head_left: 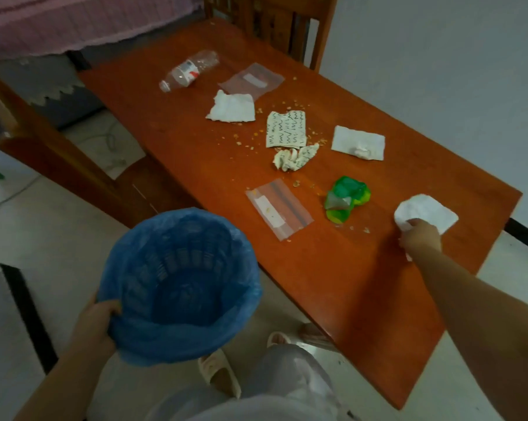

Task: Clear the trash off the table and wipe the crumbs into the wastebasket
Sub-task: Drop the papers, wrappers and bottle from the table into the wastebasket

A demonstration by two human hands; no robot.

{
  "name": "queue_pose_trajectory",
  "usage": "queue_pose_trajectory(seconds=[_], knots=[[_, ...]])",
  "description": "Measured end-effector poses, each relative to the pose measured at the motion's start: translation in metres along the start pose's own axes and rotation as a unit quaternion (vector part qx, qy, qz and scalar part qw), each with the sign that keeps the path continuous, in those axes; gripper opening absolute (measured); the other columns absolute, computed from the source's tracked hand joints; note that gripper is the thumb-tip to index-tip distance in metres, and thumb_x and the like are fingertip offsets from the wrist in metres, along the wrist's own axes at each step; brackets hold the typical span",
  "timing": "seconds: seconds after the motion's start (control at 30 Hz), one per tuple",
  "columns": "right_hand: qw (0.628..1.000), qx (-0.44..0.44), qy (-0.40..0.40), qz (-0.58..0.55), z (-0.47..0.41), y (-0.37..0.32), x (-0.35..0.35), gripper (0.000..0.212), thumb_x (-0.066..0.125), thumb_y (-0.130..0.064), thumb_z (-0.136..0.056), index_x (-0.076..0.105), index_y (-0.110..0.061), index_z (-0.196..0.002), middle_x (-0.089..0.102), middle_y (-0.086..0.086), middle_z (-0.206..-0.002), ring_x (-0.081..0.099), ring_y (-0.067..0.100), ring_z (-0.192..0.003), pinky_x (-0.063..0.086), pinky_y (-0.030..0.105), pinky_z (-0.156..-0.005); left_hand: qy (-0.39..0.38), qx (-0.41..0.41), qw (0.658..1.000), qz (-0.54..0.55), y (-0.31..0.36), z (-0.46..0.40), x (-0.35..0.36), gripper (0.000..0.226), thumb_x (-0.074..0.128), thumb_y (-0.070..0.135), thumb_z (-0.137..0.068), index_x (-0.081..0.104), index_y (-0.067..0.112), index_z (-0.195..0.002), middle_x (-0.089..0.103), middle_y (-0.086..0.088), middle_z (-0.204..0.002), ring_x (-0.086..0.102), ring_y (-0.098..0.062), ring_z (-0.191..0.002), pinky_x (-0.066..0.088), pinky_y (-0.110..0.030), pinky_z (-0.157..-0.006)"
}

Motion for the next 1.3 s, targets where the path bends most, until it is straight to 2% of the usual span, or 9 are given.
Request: queue_pose_trajectory(seconds=[0.1,0.27,0.4,0.6,0.77,0.9,1.0,1.1,1.3], knots=[[0.990,-0.013,0.097,-0.102,0.028,-0.039,-0.007,0.039,0.046,0.000,-0.089,0.052,-0.010,-0.126,0.043,0.021,-0.131,0.056,0.043,-0.104,0.051,0.047,-0.086,-0.026,-0.001,1.000,0.005,0.011,-0.003,0.000,0.067,0.030,-0.017,-0.074,0.049,0.009,-0.133,0.061,-0.009,-0.098,0.058,-0.028,-0.082,0.048,-0.035,-0.063],[0.920,-0.264,0.152,-0.247,0.151,-0.154,0.020,0.025,0.041,0.004,-0.088,0.062,-0.004,-0.100,0.051,0.014,-0.118,0.051,0.021,-0.104,0.034,0.012,-0.084,-0.036,-0.010,0.999,-0.008,0.021,-0.017,-0.005,0.067,0.035,-0.016,-0.070,0.054,0.010,-0.128,0.064,-0.012,-0.100,0.059,-0.035,-0.085,0.050,-0.038,-0.063],[0.870,-0.442,-0.054,-0.212,0.249,-0.210,0.106,0.021,0.045,0.007,-0.085,0.063,-0.004,-0.088,0.049,0.004,-0.101,0.047,0.013,-0.086,0.034,0.003,-0.075,-0.047,-0.005,0.999,-0.012,0.033,-0.021,-0.007,0.062,0.033,-0.018,-0.072,0.054,0.020,-0.116,0.062,-0.008,-0.092,0.057,-0.033,-0.082,0.051,-0.041,-0.069],[0.787,-0.462,-0.393,0.115,0.299,-0.225,0.212,0.042,0.044,-0.019,-0.095,0.041,-0.013,-0.136,0.041,0.017,-0.138,0.046,0.033,-0.119,0.038,0.038,-0.100,-0.058,-0.001,0.998,-0.023,0.038,-0.042,-0.031,0.063,0.033,-0.017,-0.071,0.057,0.016,-0.120,0.063,-0.014,-0.109,0.057,-0.039,-0.098,0.051,-0.038,-0.070],[0.875,-0.451,-0.169,-0.036,0.244,-0.243,0.149,0.029,0.047,-0.014,-0.092,0.060,-0.012,-0.117,0.061,0.011,-0.120,0.058,0.024,-0.105,0.044,0.031,-0.090,-0.045,-0.019,0.998,-0.043,0.041,-0.061,-0.052,0.064,0.034,-0.015,-0.073,0.055,0.017,-0.124,0.060,-0.012,-0.110,0.054,-0.037,-0.103,0.049,-0.044,-0.080],[0.938,-0.345,0.014,0.008,0.164,-0.219,0.114,0.042,0.054,-0.026,-0.090,0.046,-0.014,-0.130,0.045,0.012,-0.137,0.047,0.027,-0.121,0.043,0.039,-0.096,-0.014,-0.029,0.998,-0.059,0.037,-0.073,-0.040,0.057,0.034,-0.015,-0.075,0.055,0.016,-0.119,0.060,-0.010,-0.090,0.057,-0.032,-0.083,0.050,-0.038,-0.070],[0.960,-0.266,-0.024,0.087,0.135,-0.191,0.125,0.059,0.057,-0.039,-0.087,0.035,-0.015,-0.136,0.039,0.010,-0.143,0.036,0.028,-0.132,0.032,0.046,-0.108,0.001,-0.026,0.997,-0.070,0.032,-0.080,-0.023,0.056,0.035,-0.014,-0.073,0.056,0.007,-0.121,0.060,-0.012,-0.084,0.057,-0.030,-0.075,0.051,-0.040,-0.069],[0.952,-0.295,0.011,0.082,0.126,-0.182,0.131,0.041,0.049,-0.025,-0.092,0.045,-0.012,-0.131,0.045,0.010,-0.141,0.041,0.028,-0.130,0.032,0.045,-0.109,0.009,-0.034,0.998,-0.057,0.031,-0.085,-0.007,0.056,0.035,-0.015,-0.072,0.057,0.004,-0.121,0.059,-0.013,-0.083,0.056,-0.031,-0.073,0.050,-0.037,-0.064],[0.965,-0.245,0.048,-0.080,0.117,-0.205,0.086,0.036,0.037,-0.006,-0.095,0.051,-0.011,-0.128,0.067,0.015,-0.105,0.065,0.030,-0.088,0.052,0.034,-0.073,0.005,-0.059,0.997,-0.040,0.031,-0.090,0.014,0.066,0.035,-0.015,-0.071,0.055,0.012,-0.128,0.061,-0.012,-0.088,0.057,-0.031,-0.075,0.050,-0.036,-0.061]])
Point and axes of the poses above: each hand's wrist, its own z-axis away from the middle knuckle, its own x-axis out of the palm, y = z × x, the point moved 3 cm from there along -z, towards the middle knuckle
